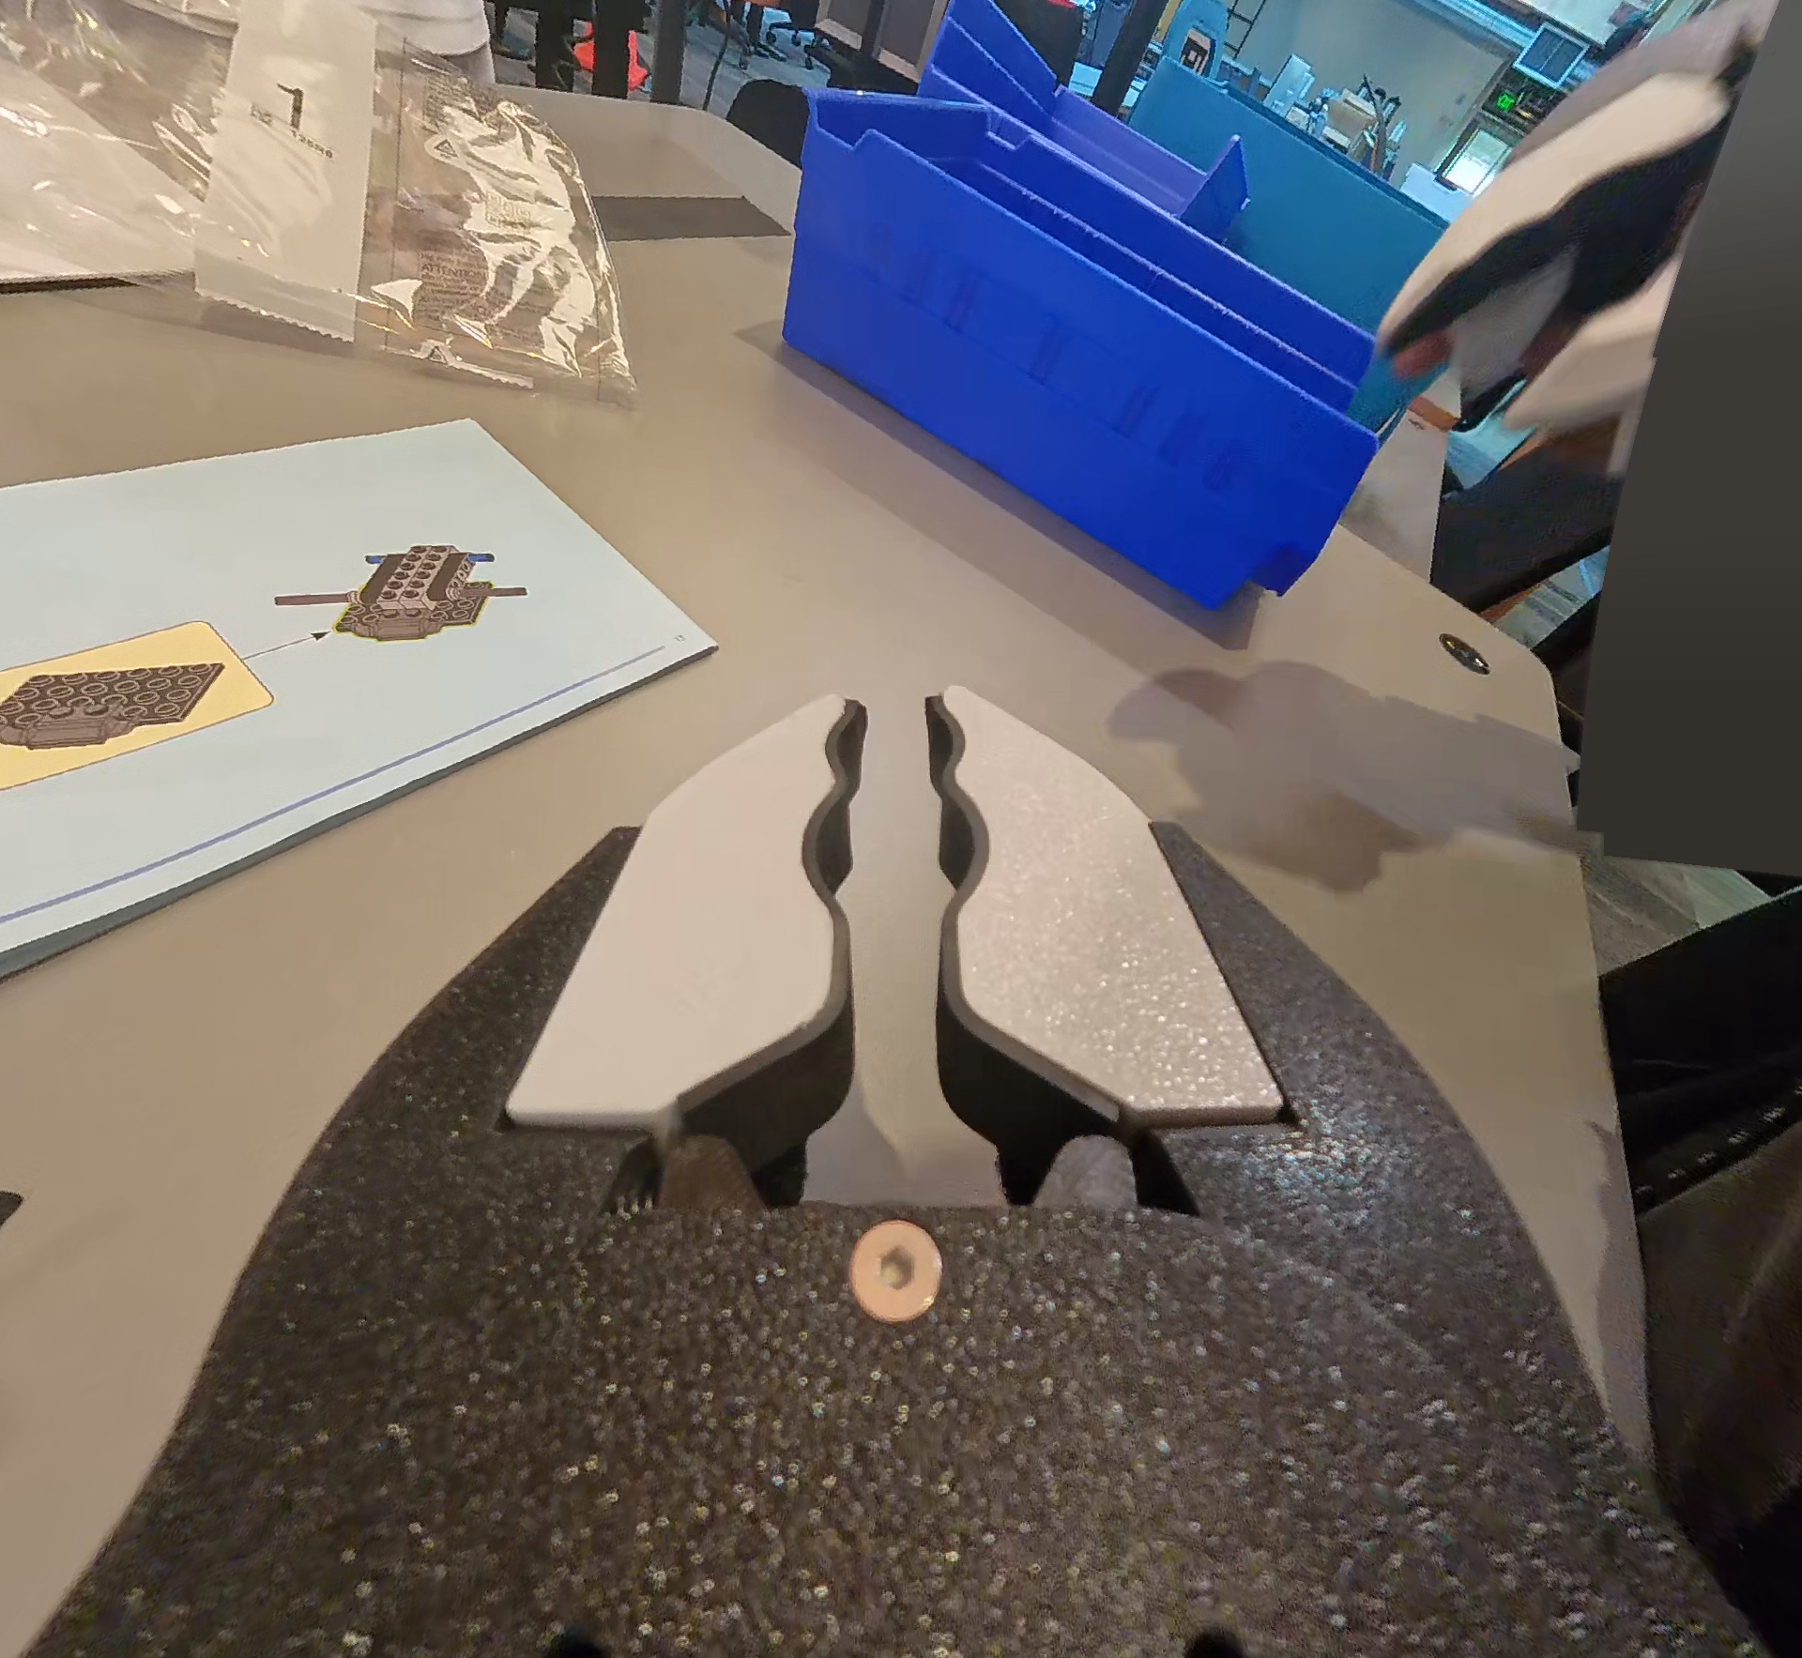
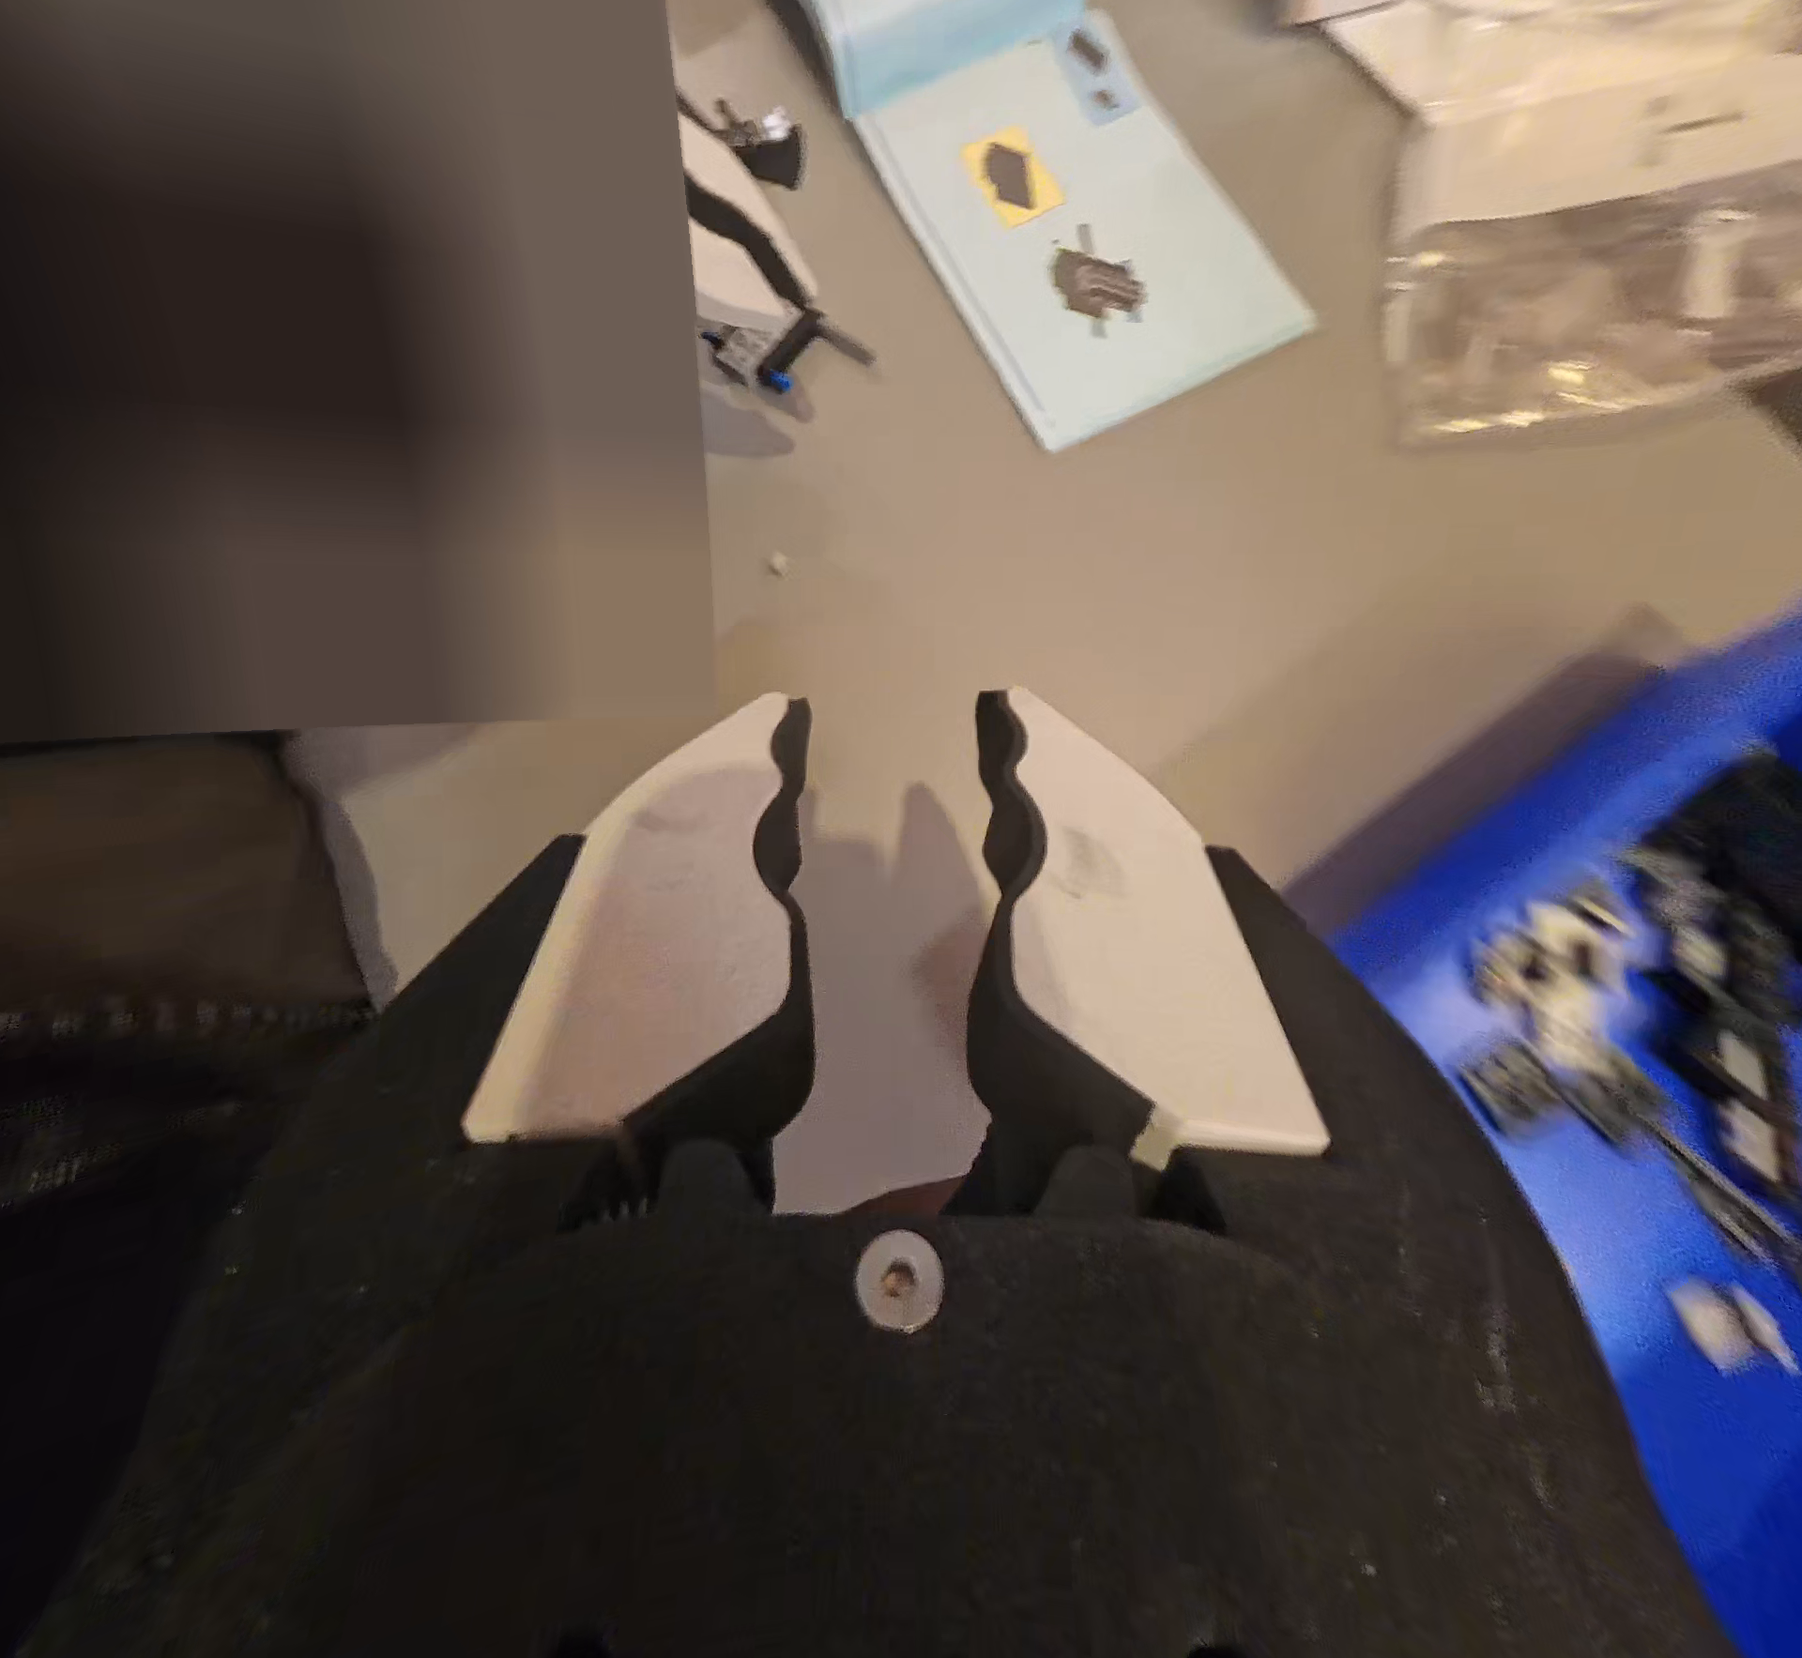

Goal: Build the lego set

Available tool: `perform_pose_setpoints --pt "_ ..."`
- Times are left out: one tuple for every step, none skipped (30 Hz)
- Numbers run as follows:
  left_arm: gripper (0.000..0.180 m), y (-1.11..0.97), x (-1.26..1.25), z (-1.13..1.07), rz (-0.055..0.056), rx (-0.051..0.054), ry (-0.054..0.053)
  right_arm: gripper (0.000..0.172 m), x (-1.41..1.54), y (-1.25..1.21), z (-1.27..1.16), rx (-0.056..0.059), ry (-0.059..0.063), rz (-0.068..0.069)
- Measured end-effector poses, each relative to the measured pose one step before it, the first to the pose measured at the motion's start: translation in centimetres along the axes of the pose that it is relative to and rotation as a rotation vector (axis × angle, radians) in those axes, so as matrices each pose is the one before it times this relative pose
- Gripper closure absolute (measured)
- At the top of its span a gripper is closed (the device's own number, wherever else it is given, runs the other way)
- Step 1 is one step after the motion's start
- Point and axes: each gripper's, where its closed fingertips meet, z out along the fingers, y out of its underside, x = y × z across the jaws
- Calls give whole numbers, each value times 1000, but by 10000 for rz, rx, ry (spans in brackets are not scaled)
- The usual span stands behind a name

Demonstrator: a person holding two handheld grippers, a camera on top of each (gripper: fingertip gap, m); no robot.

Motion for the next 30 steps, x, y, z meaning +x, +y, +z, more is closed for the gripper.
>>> perform_pose_setpoints --pt "168 12 5 21 7 -13 2 138 1566 472 -2087 -127 662 -105" --pt "168 -6 2 19 2 0 3 138 2174 998 -1827 -318 841 -139" --pt "168 -9 -4 25 -6 -3 2 138 2395 1598 -1378 -534 751 -22" --pt "168 -4 -20 47 -20 -2 3 138 2347 2094 -857 -692 581 129" --pt "168 -28 -44 51 -43 9 -7 137 2047 2263 -380 -711 373 236" --pt "168 -57 -69 83 -68 28 -22 137 1572 2114 -26 -600 146 301" --pt "168 -56 -65 101 -75 34 -28 139 909 1782 184 -475 -107 303" --pt "168 -46 -46 123 -64 21 -30 140 303 1336 299 -314 -254 226" --pt "168 -36 -28 126 -40 20 -42 140 -39 898 379 -160 -215 105" --pt "168 -45 -22 126 -13 21 -50 140 -338 727 456 -176 -206 -41" --pt "168 -48 -16 111 9 18 -54 140 -433 634 495 -214 -142 -191" --pt "168 -48 -27 107 7 24 -54 140 -382 468 515 -173 -74 -273" --pt "168 -64 -50 93 -4 36 -64 140 -215 304 485 -125 -39 -214" --pt "168 -60 -39 87 -17 39 -53 140 -53 184 420 -98 -62 -105" --pt "168 -46 -28 77 -18 26 -39 140 175 85 311 -71 -37 -57" --pt "168 -21 1 91 -12 4 -20 140 455 18 196 -72 49 -83" --pt "168 -10 -3 76 -7 6 -18 140 749 -32 114 -96 155 -105" --pt "168 -24 23 66 7 10 -11 140 887 -98 151 -137 178 -136" --pt "168 3 50 66 20 -7 3 140 951 -188 272 -168 168 -164" --pt "168 18 62 76 29 -20 10 142 859 -266 460 -182 96 -135" --pt "168 27 70 63 33 -25 19 143 694 -114 678 -315 7 -81" --pt "168 32 51 33 34 -26 12 143 527 54 813 -432 -45 -102" --pt "168 2 24 8 17 -2 4 143 530 145 861 -478 34 -127" --pt "168 -34 -12 -36 -5 33 2 142 512 169 849 -463 67 -97" --pt "168 -54 -17 -67 -27 49 8 142 403 119 750 -390 16 4" --pt "168 -70 -36 -71 -43 59 16 142 354 12 627 -272 3 56" --pt "168 -61 -39 -72 -54 55 18 144 347 -46 489 -171 36 73" --pt "168 -14 -62 -54 -52 21 14 145 326 -12 387 -151 59 64" --pt "168 1 -27 -39 -44 2 28 147 194 30 304 -137 11 6" --pt "168 -1 -17 -27 -39 4 32 148 15 76 278 -138 -67 -58"
